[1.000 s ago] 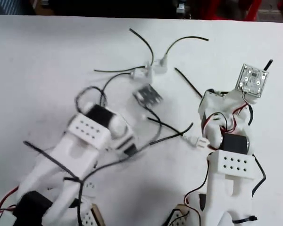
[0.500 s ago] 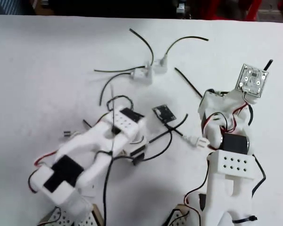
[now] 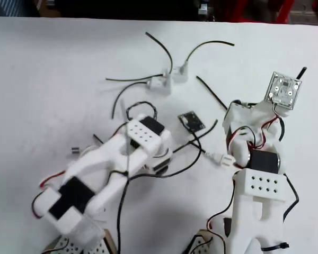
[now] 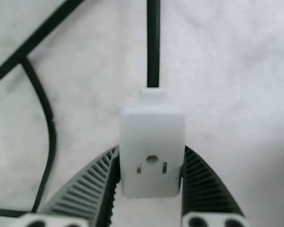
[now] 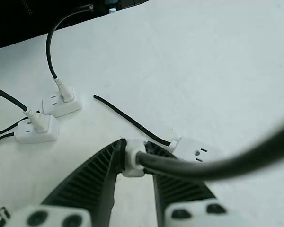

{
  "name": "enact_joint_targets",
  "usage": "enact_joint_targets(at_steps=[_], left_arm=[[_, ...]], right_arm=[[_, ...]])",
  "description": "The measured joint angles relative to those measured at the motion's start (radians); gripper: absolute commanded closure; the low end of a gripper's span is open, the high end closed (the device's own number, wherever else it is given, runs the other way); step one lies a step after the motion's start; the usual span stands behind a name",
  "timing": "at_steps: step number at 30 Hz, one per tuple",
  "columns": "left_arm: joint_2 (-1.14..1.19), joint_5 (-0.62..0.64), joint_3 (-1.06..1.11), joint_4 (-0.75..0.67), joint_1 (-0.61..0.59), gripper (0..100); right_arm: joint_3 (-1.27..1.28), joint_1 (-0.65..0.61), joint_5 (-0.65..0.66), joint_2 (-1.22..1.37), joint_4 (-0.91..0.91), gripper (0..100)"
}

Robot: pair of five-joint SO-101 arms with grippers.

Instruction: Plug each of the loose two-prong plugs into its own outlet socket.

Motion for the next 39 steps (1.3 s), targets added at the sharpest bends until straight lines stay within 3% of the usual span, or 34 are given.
enact_joint_targets(at_steps=[3,5,22,27,36,39], left_arm=[[-0.083,0.032,0.0,0.011,0.002,76],[-0.118,0.061,0.0,0.025,-0.012,74],[-0.133,0.086,0.0,-0.003,-0.008,77],[0.008,0.087,-0.032,-0.038,-0.008,78],[0.247,0.058,-0.235,0.029,-0.086,83],[0.25,0.055,-0.236,0.034,-0.089,89]], right_arm=[[0.0,0.0,0.0,0.0,0.0,98.1],[0.0,0.0,0.0,0.0,0.0,98.1],[0.0,0.0,0.0,0.0,0.0,98.1],[0.0,0.0,0.0,0.0,0.0,98.1],[0.0,0.0,0.0,0.0,0.0,98.1],[0.0,0.0,0.0,0.0,0.0,98.1]])
